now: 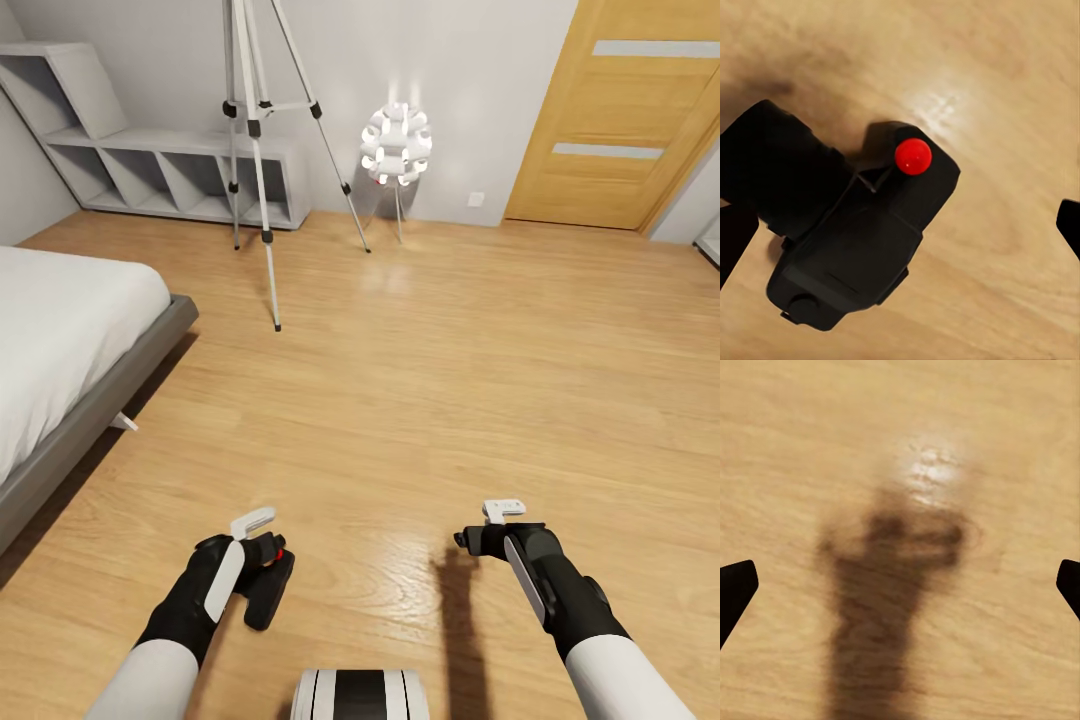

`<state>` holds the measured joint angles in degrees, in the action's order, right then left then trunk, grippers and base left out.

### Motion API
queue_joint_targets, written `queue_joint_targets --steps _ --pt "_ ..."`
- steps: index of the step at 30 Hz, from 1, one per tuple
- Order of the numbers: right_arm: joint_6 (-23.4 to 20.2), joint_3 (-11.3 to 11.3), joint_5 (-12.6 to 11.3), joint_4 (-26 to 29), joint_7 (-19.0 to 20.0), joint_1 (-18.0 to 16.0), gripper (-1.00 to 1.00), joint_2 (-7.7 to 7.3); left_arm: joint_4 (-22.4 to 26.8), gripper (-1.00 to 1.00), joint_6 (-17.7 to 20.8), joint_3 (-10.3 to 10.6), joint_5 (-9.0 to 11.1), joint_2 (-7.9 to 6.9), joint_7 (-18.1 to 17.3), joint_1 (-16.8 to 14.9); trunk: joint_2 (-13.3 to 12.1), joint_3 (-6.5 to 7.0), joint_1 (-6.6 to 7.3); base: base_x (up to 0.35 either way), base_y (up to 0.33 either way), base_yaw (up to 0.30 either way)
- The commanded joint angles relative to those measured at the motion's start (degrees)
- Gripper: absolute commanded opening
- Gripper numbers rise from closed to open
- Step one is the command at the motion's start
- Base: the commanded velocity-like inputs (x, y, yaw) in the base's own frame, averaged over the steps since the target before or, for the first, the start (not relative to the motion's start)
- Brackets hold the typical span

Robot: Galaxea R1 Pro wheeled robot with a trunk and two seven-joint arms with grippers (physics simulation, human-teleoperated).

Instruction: Attach the digital camera to the camera tripod in the bedroom.

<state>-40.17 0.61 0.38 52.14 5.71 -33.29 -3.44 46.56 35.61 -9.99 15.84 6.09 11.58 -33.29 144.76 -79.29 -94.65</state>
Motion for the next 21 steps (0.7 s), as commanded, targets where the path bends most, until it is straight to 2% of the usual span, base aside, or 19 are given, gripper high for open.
queue_joint_targets --steps 1,5,8,16,21 --pt "-0.25 0.07 0.07 0.07 0.18 -0.02 1.00 -0.03 0.06 1.00 0.24 0.19 0.59 0.05 0.44 -0.02 0.02 -0.04 0.01 0.000 0.000 0.000" --pt "-0.22 0.09 0.06 0.07 0.18 -0.02 1.00 -0.01 -0.62 1.00 0.23 2.26 0.54 -0.02 0.55 -0.01 0.02 -0.04 0.01 0.000 0.000 0.000" --pt "-0.19 0.09 0.06 0.07 0.18 -0.02 1.00 0.06 -2.37 1.00 0.11 5.56 -0.22 -0.07 0.93 -0.01 0.02 -0.04 0.01 0.000 0.000 0.000" --pt "-0.18 0.10 0.06 0.07 0.18 -0.02 1.00 0.05 -5.91 1.00 -0.22 14.27 -4.87 -0.04 3.93 -0.02 0.02 -0.04 0.01 0.000 0.000 0.000" --pt "-0.18 0.10 0.06 0.07 0.18 -0.02 1.00 0.04 -7.03 1.00 -1.11 16.00 -5.98 -0.03 5.66 -0.02 0.02 -0.04 0.01 0.000 0.000 0.000"
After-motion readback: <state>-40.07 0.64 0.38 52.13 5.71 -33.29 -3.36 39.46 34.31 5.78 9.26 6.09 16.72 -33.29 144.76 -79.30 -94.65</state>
